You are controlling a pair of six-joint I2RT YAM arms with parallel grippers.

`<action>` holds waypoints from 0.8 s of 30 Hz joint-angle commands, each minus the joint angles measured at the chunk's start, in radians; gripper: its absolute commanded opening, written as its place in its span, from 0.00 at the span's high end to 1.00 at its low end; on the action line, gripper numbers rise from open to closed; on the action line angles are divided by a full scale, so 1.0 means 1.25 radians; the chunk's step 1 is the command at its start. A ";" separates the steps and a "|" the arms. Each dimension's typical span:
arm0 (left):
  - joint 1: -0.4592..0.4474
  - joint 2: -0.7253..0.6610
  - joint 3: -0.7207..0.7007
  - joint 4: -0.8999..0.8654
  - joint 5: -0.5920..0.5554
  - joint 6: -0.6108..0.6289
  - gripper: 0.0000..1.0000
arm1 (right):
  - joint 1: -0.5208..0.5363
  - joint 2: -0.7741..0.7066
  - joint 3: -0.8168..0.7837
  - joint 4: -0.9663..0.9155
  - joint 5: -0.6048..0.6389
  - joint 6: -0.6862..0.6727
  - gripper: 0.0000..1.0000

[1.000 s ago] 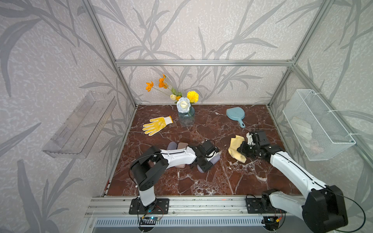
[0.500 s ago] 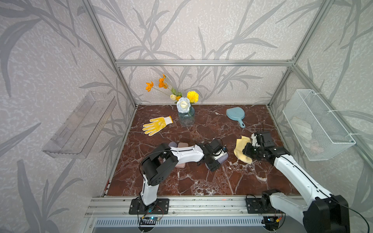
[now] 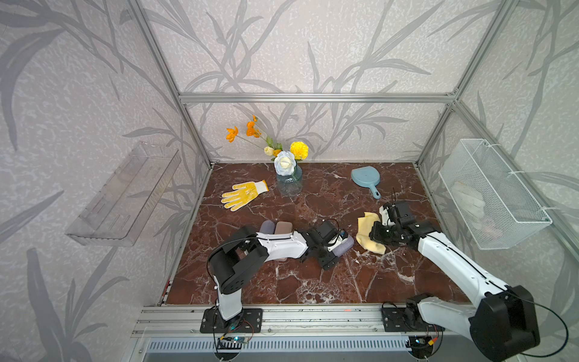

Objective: Wipe the eyeglass case
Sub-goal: Wipe the dirt from the eyeglass case.

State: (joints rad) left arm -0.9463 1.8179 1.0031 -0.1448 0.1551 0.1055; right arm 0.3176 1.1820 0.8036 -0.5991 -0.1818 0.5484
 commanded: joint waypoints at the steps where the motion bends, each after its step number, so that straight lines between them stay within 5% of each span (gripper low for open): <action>1: 0.004 -0.024 -0.038 0.059 0.012 0.015 0.19 | 0.038 0.013 0.033 -0.028 0.026 -0.014 1.00; 17: 0.002 -0.118 -0.202 0.260 -0.009 0.014 0.47 | 0.229 0.198 -0.007 0.147 -0.166 0.236 1.00; 22: 0.000 -0.127 -0.216 0.272 -0.006 0.014 0.65 | 0.127 0.251 0.004 0.031 -0.082 0.114 1.00; 24: -0.002 -0.134 -0.226 0.280 -0.012 0.011 0.70 | 0.092 0.246 0.029 -0.041 0.038 0.037 1.00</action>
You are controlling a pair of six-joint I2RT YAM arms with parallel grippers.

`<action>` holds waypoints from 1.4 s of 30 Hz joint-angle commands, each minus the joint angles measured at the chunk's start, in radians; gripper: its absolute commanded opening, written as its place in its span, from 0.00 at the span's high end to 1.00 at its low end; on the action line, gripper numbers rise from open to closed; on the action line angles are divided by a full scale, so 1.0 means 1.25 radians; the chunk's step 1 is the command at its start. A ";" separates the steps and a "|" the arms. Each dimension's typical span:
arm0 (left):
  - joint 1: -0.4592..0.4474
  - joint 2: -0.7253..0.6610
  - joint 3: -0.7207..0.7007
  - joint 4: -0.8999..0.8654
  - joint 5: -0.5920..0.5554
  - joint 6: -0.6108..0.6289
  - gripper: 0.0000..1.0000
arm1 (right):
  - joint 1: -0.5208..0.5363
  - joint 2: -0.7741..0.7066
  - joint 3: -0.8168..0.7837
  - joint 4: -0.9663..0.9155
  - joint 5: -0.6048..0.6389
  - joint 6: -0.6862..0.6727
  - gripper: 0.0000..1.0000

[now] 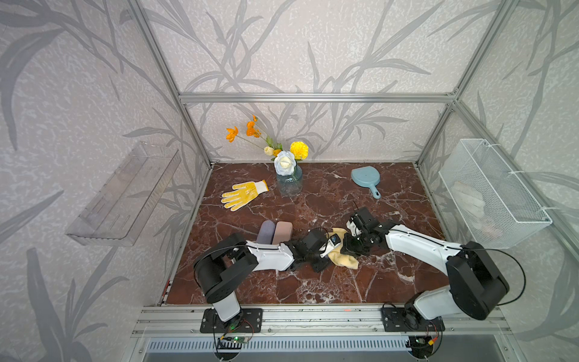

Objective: Wipe the eyeglass case
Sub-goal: Wipe the dirt from the eyeglass case.

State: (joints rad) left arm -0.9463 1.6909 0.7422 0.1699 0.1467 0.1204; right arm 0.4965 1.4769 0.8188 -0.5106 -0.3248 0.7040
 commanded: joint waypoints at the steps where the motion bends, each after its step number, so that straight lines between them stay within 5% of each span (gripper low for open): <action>1: -0.004 -0.037 -0.022 0.032 -0.006 -0.001 0.72 | -0.052 -0.001 0.039 -0.149 0.232 -0.123 1.00; 4: -0.008 -0.049 -0.030 0.037 -0.013 -0.004 0.79 | -0.028 -0.061 0.083 -0.203 0.368 -0.180 1.00; 6: -0.014 -0.057 -0.036 0.036 -0.023 -0.005 0.81 | -0.001 -0.094 0.108 -0.221 0.371 -0.194 1.00; 10: -0.036 -0.078 -0.057 0.057 -0.078 -0.010 0.84 | 0.067 -0.096 0.139 -0.214 0.211 -0.117 1.00; 14: -0.067 -0.105 -0.089 0.093 -0.162 -0.013 0.84 | 0.108 -0.048 0.043 -0.004 -0.022 0.061 1.00; 18: -0.092 -0.117 -0.108 0.114 -0.217 -0.013 0.84 | 0.082 0.012 -0.004 0.085 -0.086 0.088 1.00; 23: -0.116 -0.100 -0.110 0.114 -0.228 0.000 0.85 | -0.058 0.055 0.071 -0.143 0.128 -0.121 1.00; 25: -0.128 -0.089 -0.108 0.110 -0.241 0.003 0.85 | -0.038 0.064 0.156 -0.243 0.327 -0.198 1.00; 28: -0.138 -0.081 -0.111 0.109 -0.266 0.003 0.85 | 0.019 0.039 0.230 -0.296 0.441 -0.255 1.00; 30: -0.145 -0.079 -0.116 0.111 -0.289 -0.001 0.86 | 0.056 0.009 0.246 -0.293 0.395 -0.256 1.00; 37: -0.186 -0.061 -0.123 0.135 -0.396 -0.001 0.86 | 0.155 0.026 0.198 -0.121 0.007 -0.060 1.00; 42: -0.220 -0.036 -0.129 0.152 -0.474 0.004 0.86 | 0.169 0.098 0.166 -0.029 -0.108 -0.002 1.00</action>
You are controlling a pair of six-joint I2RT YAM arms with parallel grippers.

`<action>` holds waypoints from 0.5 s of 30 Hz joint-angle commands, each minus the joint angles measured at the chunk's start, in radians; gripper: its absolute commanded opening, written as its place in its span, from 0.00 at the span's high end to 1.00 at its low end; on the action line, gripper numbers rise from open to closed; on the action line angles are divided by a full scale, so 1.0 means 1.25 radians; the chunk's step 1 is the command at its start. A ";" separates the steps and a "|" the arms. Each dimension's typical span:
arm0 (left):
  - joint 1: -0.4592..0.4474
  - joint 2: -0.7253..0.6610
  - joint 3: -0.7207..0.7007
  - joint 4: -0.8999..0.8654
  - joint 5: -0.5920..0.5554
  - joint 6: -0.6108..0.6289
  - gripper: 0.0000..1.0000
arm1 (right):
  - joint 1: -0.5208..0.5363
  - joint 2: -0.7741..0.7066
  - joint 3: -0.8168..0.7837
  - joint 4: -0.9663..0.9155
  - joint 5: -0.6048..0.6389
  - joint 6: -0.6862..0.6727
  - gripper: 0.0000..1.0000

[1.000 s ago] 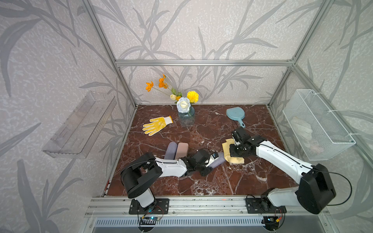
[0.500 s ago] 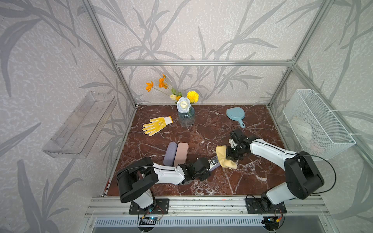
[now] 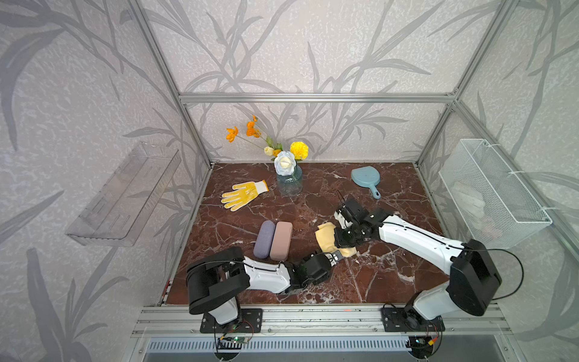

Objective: Wipe the eyeglass case
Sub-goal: Wipe the dirt from the eyeglass case.

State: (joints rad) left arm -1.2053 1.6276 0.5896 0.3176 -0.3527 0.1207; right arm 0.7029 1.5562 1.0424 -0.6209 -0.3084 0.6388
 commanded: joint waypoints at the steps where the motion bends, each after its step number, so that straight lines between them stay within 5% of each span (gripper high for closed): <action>1: -0.017 0.018 -0.007 0.038 -0.080 0.004 0.86 | 0.002 0.057 -0.006 0.032 -0.111 0.023 1.00; 5: -0.024 0.027 -0.008 0.048 -0.089 0.005 0.86 | -0.049 0.145 0.058 -0.179 0.160 -0.138 1.00; 7: -0.026 0.029 -0.009 0.050 -0.091 0.005 0.86 | -0.075 0.146 0.072 -0.226 0.371 -0.187 1.00; 10: -0.029 0.033 -0.010 0.054 -0.095 0.005 0.86 | -0.076 0.126 0.119 -0.270 0.546 -0.226 1.00; 13: -0.029 0.036 -0.010 0.056 -0.096 0.005 0.86 | -0.045 0.054 0.159 -0.270 0.526 -0.250 1.00; 15: -0.029 0.038 -0.010 0.057 -0.097 0.005 0.86 | -0.014 0.023 0.173 -0.258 0.420 -0.246 1.00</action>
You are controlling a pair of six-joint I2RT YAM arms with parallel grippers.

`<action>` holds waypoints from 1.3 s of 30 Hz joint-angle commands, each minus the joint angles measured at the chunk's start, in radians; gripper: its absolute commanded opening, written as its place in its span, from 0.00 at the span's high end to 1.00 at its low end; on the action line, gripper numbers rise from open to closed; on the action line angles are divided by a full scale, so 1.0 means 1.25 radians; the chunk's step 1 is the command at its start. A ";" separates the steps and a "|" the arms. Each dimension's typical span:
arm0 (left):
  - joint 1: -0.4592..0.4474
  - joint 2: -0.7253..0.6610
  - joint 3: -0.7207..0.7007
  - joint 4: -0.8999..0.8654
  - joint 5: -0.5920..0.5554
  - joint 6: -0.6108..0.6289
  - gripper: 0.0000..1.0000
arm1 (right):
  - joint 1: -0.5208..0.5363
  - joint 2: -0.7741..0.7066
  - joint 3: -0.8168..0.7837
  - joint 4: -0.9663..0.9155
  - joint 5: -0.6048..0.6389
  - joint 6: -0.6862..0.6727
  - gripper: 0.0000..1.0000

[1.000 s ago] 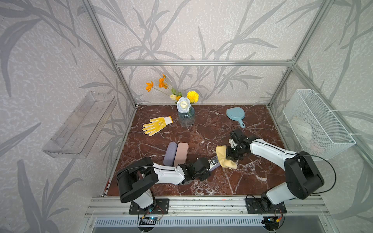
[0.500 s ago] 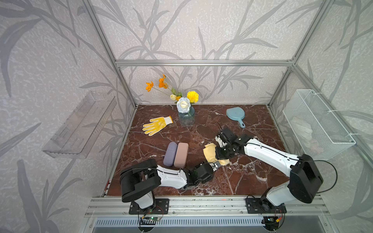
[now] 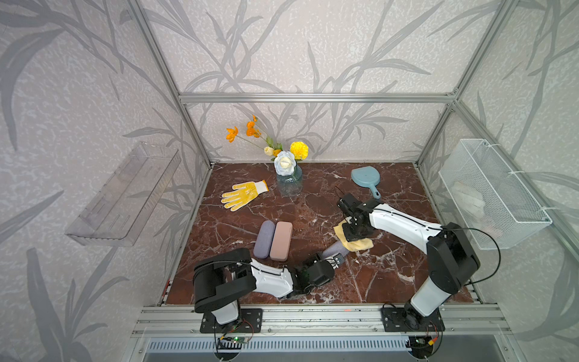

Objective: Wipe the eyeglass case
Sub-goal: Wipe the dirt from the eyeglass case.

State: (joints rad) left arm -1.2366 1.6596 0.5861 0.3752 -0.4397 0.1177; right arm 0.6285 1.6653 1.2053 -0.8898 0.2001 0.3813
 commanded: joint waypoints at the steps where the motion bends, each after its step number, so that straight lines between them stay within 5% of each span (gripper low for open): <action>1: -0.005 0.013 -0.008 0.013 -0.028 0.008 0.86 | 0.054 -0.073 0.044 -0.032 -0.076 -0.019 1.00; 5: -0.005 0.015 -0.009 0.016 -0.032 0.007 0.86 | 0.073 -0.076 -0.033 0.106 -0.408 0.119 1.00; 8: -0.006 0.016 -0.012 0.022 -0.036 0.006 0.86 | 0.070 -0.054 -0.116 0.239 -0.518 0.199 1.00; 12: -0.007 0.010 -0.018 0.029 -0.030 0.007 0.86 | -0.028 -0.013 -0.162 0.220 -0.481 0.146 1.00; 15: -0.004 0.009 -0.019 0.029 0.004 0.014 0.87 | -0.093 0.008 -0.129 0.094 -0.218 0.045 1.00; 18: 0.032 0.007 -0.003 -0.023 0.132 0.029 0.88 | -0.085 -0.014 -0.086 0.007 0.100 -0.017 1.00; 21: 0.085 0.004 0.025 -0.085 0.255 0.016 0.90 | -0.030 -0.089 -0.059 -0.017 0.226 -0.051 1.00; 24: 0.146 0.008 0.047 -0.126 0.365 -0.004 0.91 | 0.030 -0.161 -0.052 0.003 0.078 -0.027 1.00; 28: 0.193 0.023 0.073 -0.159 0.460 -0.011 0.93 | 0.035 -0.173 -0.134 0.135 -0.302 0.163 1.00; 31: 0.195 0.020 0.068 -0.153 0.467 -0.012 0.93 | 0.035 -0.143 -0.216 0.299 -0.462 0.295 1.00; 36: 0.195 0.002 0.041 -0.123 0.452 -0.017 0.93 | -0.027 -0.067 -0.259 0.304 -0.493 0.256 1.00; 39: 0.195 0.002 0.042 -0.126 0.450 -0.016 0.93 | -0.079 -0.041 -0.202 0.113 -0.228 0.097 1.00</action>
State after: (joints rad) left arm -0.9844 1.6634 0.6548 0.2661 0.0940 0.0799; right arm 0.5804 1.5532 0.9390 -0.5735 -0.3298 0.6224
